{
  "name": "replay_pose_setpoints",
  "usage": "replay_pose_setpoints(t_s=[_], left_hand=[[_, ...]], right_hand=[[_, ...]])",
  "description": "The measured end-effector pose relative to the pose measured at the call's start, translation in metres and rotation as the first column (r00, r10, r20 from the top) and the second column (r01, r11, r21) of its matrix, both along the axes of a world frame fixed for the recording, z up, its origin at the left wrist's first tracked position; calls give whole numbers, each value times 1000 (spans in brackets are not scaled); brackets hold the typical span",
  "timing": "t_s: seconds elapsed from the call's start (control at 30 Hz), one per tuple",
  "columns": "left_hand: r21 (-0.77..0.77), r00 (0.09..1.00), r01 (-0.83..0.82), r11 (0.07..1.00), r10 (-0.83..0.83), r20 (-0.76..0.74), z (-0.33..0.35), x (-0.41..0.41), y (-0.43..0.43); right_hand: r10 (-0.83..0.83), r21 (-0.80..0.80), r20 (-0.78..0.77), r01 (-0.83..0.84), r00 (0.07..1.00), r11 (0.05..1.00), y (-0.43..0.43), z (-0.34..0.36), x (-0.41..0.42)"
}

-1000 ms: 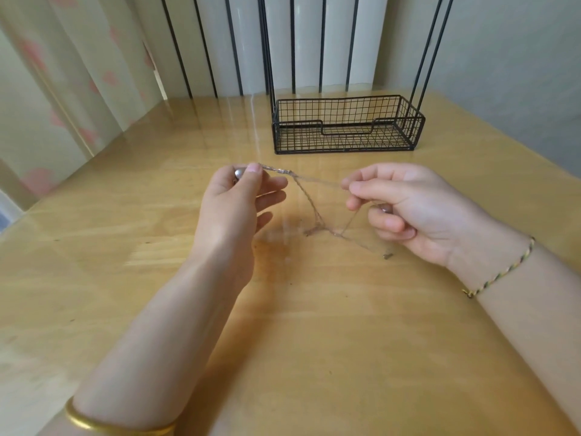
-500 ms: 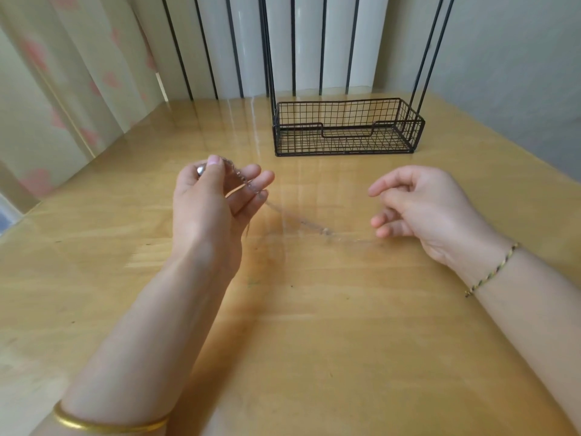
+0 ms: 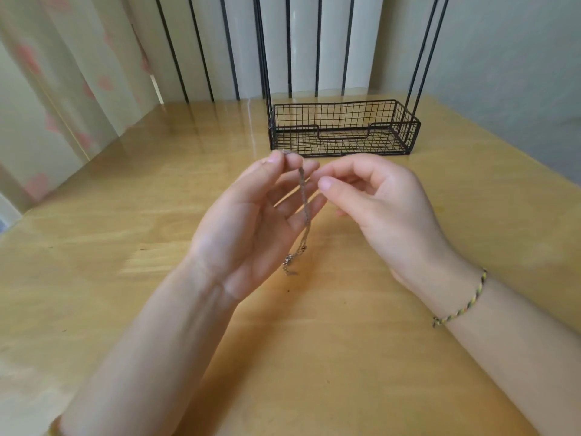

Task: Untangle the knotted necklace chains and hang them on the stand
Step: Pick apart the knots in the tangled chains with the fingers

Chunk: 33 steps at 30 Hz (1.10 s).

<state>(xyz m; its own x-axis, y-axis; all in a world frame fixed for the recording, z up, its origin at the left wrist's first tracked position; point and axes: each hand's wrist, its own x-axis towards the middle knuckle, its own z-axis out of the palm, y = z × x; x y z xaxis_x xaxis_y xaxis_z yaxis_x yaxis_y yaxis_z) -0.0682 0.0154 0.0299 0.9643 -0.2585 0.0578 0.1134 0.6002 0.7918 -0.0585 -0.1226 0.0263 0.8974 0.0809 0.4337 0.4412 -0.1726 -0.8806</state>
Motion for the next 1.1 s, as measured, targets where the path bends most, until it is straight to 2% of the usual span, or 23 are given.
replay_pose_setpoints(t_s=[0.1,0.2,0.3,0.47,0.73,0.87,0.93,1.1], left_hand=[[15,997,73,997,-73,16,-2,-1,-2],[33,997,75,997,-75,10,-2,-1,-2],[62,1000,14,998,-13,-17,-1,0,0],[222,992,-118,968,122,-4,-2,-1,2],[405,956,-291,867,241,169,-5,-1,0],[420,965,-261,869,221,140,-4,-1,0],[407,973,-230,884,204,107,-4,-1,1],[389,984,-180,903,161,82,0,-3,1]], right_hand=[[26,18,-34,-25,999,1000,0,2,-2],[61,1,-94,-61,994,998,-2,2,-2],[78,-33,-140,-84,987,996,-4,3,-2],[97,-4,-194,-100,976,995,-8,4,-1],[11,-226,44,-1,999,974,-5,3,-2],[-52,-290,165,99,985,952,-8,3,2],[-52,-288,159,97,986,953,-9,3,3],[25,-192,14,-21,1000,981,-9,3,3]])
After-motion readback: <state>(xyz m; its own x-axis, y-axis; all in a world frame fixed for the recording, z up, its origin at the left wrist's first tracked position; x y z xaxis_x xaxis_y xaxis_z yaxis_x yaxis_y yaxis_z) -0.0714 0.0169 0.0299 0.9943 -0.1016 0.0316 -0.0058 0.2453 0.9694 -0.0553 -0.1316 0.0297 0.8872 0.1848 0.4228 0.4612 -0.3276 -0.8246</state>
